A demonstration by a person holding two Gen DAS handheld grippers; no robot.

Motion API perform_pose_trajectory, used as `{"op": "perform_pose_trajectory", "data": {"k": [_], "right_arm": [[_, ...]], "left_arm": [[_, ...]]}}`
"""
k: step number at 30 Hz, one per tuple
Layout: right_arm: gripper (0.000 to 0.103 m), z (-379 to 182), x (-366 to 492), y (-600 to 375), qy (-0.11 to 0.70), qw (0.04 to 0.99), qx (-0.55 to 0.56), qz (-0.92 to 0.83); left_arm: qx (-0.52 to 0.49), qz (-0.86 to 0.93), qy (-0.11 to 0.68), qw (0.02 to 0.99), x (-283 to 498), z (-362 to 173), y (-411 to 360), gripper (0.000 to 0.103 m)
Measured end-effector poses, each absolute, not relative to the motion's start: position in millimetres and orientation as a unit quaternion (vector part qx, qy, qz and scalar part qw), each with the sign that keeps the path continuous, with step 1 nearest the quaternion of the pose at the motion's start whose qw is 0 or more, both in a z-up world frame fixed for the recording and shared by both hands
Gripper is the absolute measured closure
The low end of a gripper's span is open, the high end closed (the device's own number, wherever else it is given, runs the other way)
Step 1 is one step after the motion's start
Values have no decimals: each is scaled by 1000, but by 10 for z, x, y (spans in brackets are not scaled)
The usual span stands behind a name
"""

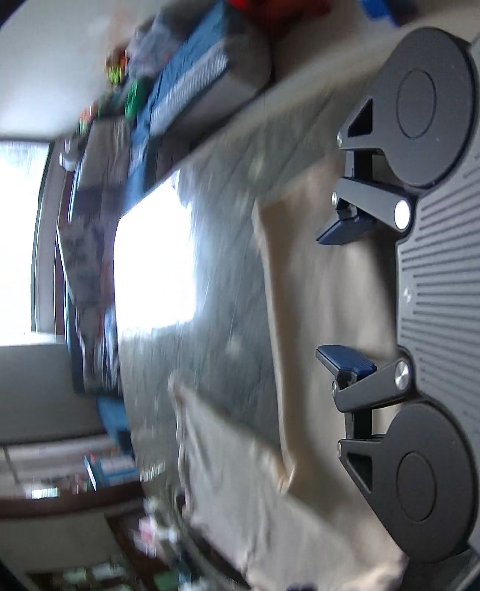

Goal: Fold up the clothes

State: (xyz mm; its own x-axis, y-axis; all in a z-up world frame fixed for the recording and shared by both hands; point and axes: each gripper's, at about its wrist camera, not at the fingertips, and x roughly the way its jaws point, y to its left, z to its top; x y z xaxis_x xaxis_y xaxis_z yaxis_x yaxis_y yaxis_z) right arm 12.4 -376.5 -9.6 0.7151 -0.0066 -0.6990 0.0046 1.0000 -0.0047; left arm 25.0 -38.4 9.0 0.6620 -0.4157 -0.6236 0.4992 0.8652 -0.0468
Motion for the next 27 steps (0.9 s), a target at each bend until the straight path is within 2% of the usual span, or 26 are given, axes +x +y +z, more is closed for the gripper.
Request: {"op": "perform_pose_trajectory", "data": {"k": [1, 4, 8, 13, 14, 22, 27], "right_arm": [[41, -99, 99, -3838, 374, 927, 3, -19], [42, -101, 55, -4051, 365, 928, 33, -64], [50, -118, 47, -4122, 357, 929, 55, -79], [79, -141, 43, -4182, 347, 930, 79, -91], [92, -146, 43, -4194, 345, 930, 84, -93], [95, 90, -129, -4221, 291, 946, 101, -97], [95, 13, -188, -4234, 302, 942, 108, -98]], "left_arm": [[66, -254, 325, 909, 254, 91, -410, 77], [71, -259, 325, 907, 258, 86, -489, 76], [75, -265, 327, 904, 263, 74, -568, 76], [76, -269, 330, 902, 275, 77, -662, 76], [77, -270, 330, 901, 274, 81, -682, 76], [86, -299, 326, 893, 265, 66, -949, 76], [94, -309, 338, 884, 303, -57, -1113, 76]]}}
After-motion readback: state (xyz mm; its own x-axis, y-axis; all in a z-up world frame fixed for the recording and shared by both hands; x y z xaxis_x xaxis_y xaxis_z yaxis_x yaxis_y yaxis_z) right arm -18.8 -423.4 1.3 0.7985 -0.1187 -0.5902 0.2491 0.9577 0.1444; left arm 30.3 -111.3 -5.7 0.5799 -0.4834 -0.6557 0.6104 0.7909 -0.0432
